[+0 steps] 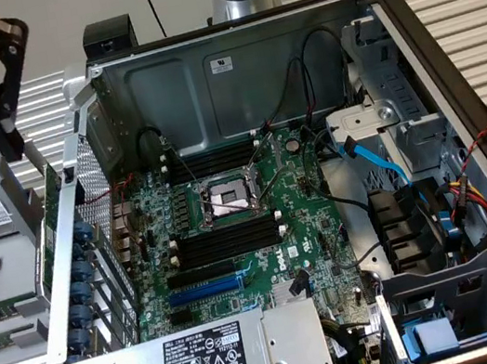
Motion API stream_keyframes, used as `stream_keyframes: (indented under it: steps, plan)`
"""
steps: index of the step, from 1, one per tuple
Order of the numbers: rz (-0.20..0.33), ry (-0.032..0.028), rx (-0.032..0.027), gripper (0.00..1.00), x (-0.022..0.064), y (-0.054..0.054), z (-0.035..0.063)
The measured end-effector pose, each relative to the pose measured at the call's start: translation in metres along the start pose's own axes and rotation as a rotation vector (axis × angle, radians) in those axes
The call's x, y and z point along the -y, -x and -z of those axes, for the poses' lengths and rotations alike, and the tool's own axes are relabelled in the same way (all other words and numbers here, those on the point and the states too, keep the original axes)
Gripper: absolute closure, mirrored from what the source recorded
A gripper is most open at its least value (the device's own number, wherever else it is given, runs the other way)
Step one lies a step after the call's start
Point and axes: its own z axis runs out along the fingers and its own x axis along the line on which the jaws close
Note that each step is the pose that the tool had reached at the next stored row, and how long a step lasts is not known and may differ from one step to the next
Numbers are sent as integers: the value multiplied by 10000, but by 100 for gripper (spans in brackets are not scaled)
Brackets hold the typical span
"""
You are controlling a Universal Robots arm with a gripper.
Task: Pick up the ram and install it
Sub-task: 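Reach for the ram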
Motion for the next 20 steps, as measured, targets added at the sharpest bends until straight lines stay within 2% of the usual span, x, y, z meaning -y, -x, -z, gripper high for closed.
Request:
stream_keyframes:
  steps: [9,15,20]
  plan:
    - [1,0,0,89,52,-407,-4]
    - [186,4,-9,89,44,-552,-25]
    - [264,5,-13,89,42,-724,-51]
